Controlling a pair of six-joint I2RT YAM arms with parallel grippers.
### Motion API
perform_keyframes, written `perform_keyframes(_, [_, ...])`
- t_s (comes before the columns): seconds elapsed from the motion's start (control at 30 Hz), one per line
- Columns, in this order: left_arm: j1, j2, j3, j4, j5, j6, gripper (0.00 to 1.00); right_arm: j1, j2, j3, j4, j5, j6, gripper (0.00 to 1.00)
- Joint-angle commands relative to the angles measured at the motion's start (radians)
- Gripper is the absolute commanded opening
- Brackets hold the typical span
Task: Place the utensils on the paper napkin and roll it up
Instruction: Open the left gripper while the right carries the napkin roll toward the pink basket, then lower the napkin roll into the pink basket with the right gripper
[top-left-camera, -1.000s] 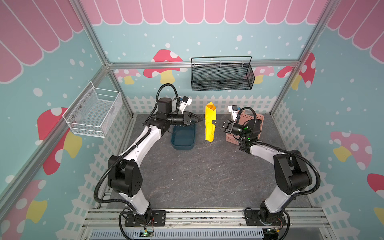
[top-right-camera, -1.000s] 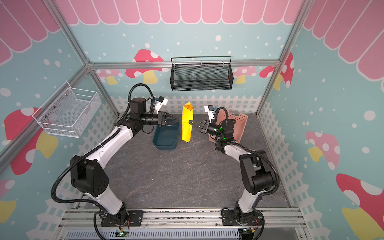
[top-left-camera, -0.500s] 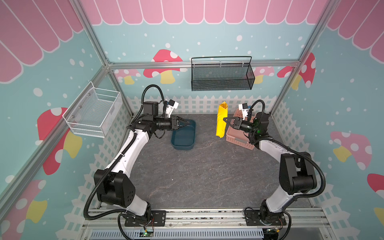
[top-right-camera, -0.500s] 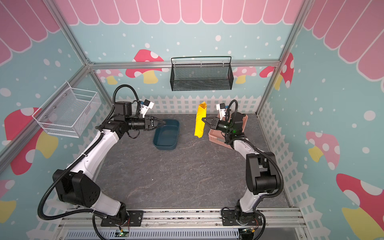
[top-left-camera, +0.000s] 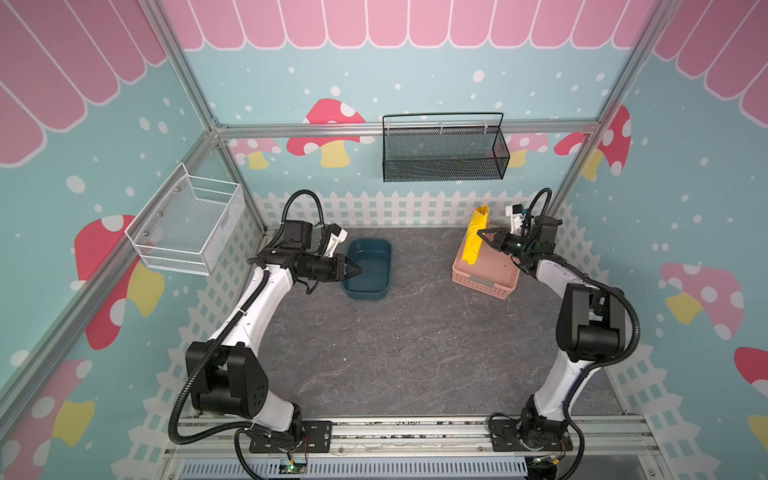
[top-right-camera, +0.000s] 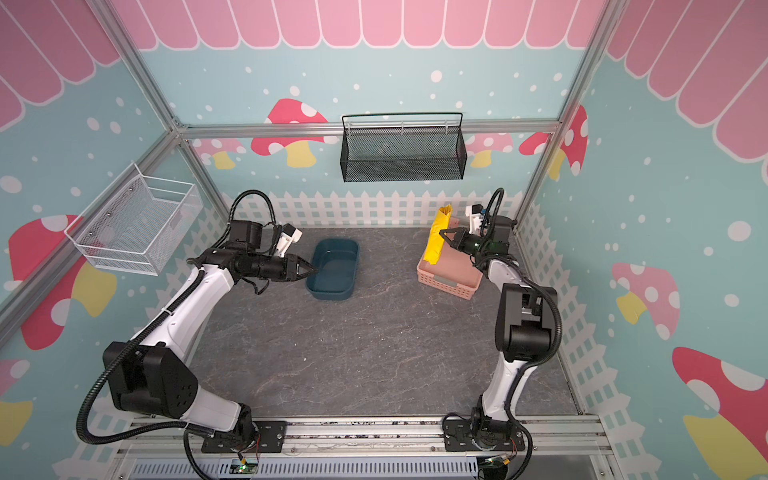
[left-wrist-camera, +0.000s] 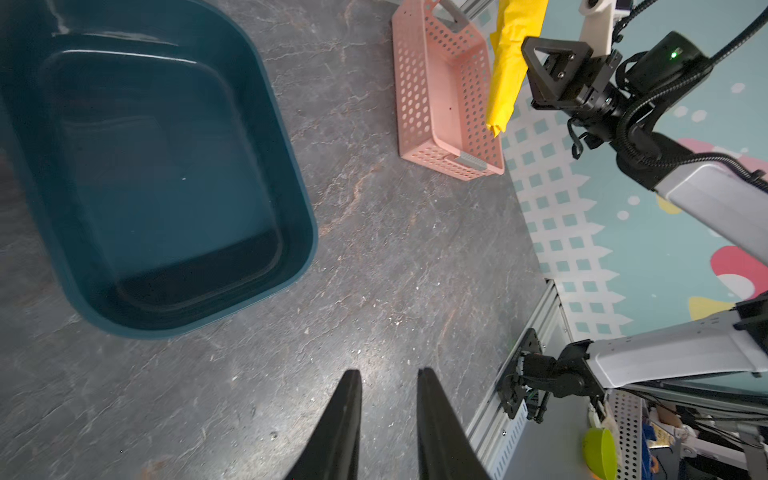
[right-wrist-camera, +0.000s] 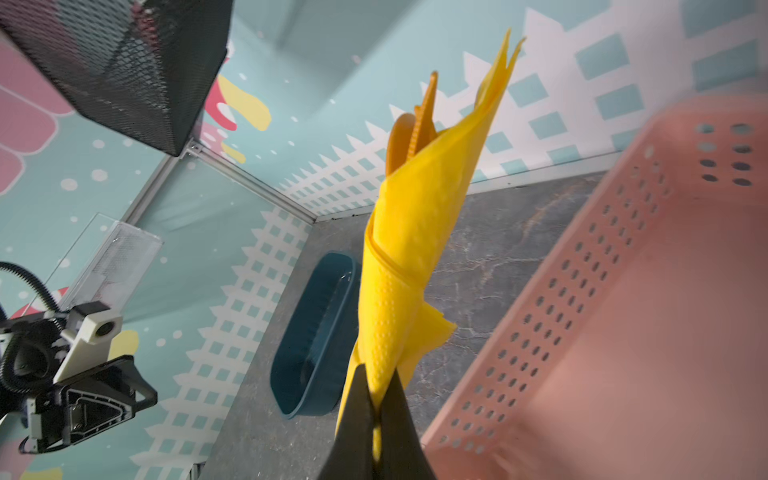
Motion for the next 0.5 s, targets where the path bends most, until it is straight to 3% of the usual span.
perform_keyframes(0.0, [0.005, -0.001, -0.021, -0.019, -0.073, 0.059, 0.28, -0.017, 0.076, 0.069, -0.074, 0.018, -0.047, 0.0])
perform_keyframes(0.47, [0.006, 0.008, -0.056, 0.003, -0.08, 0.038, 0.28, -0.027, 0.34, 0.316, -0.192, 0.039, -0.039, 0.0])
